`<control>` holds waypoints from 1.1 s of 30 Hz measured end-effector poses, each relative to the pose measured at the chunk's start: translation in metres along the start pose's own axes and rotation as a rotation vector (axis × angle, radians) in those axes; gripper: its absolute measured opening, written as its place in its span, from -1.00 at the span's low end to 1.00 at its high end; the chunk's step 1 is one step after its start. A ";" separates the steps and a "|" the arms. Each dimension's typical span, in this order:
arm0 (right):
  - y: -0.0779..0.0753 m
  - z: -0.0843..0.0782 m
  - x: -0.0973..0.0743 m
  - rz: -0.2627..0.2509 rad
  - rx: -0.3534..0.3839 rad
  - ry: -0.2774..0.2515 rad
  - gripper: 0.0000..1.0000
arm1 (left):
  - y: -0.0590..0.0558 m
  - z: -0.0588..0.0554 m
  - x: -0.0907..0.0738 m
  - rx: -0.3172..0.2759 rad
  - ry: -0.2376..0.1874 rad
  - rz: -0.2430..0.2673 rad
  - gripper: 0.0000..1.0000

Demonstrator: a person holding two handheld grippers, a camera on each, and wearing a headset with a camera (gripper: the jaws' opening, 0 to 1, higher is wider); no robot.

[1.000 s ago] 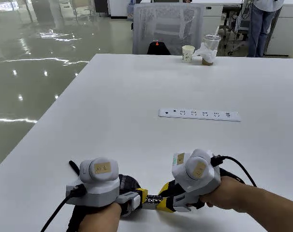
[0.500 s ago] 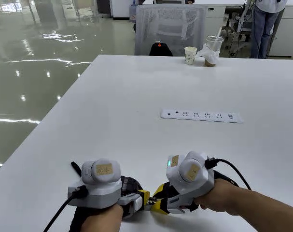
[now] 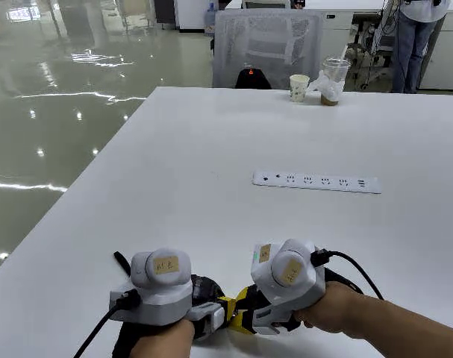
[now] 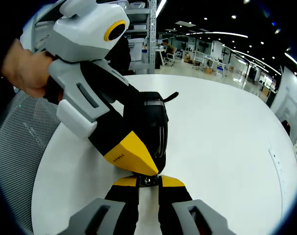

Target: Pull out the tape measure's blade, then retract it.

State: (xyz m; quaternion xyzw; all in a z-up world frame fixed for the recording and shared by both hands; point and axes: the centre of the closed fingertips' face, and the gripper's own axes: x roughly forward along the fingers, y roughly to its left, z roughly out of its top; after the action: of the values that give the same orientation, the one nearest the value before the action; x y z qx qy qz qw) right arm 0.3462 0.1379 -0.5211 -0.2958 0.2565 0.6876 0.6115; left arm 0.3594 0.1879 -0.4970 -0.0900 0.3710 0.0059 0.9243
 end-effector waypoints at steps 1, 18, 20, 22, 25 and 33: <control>0.000 0.000 0.000 0.000 0.001 0.000 -0.77 | 0.000 0.000 0.000 0.000 0.000 0.000 0.22; 0.000 0.000 0.000 -0.011 -0.021 0.020 -0.75 | -0.001 0.000 0.000 0.008 0.007 -0.003 0.27; 0.000 0.000 0.000 -0.013 -0.018 0.020 -0.75 | -0.001 0.000 0.000 0.007 0.012 -0.003 0.27; 0.000 0.000 0.000 -0.016 -0.017 0.020 -0.75 | -0.001 0.000 0.000 0.007 0.016 -0.004 0.27; -0.002 0.001 -0.001 -0.022 -0.015 0.018 -0.72 | -0.001 0.000 0.000 0.004 0.024 -0.007 0.28; -0.004 0.002 -0.009 -0.043 0.010 0.001 -0.64 | -0.003 -0.002 -0.001 0.037 0.048 -0.011 0.28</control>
State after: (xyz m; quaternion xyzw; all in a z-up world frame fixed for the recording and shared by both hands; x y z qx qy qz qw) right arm 0.3510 0.1339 -0.5135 -0.2987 0.2539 0.6727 0.6276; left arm 0.3575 0.1852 -0.4971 -0.0749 0.3924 -0.0082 0.9167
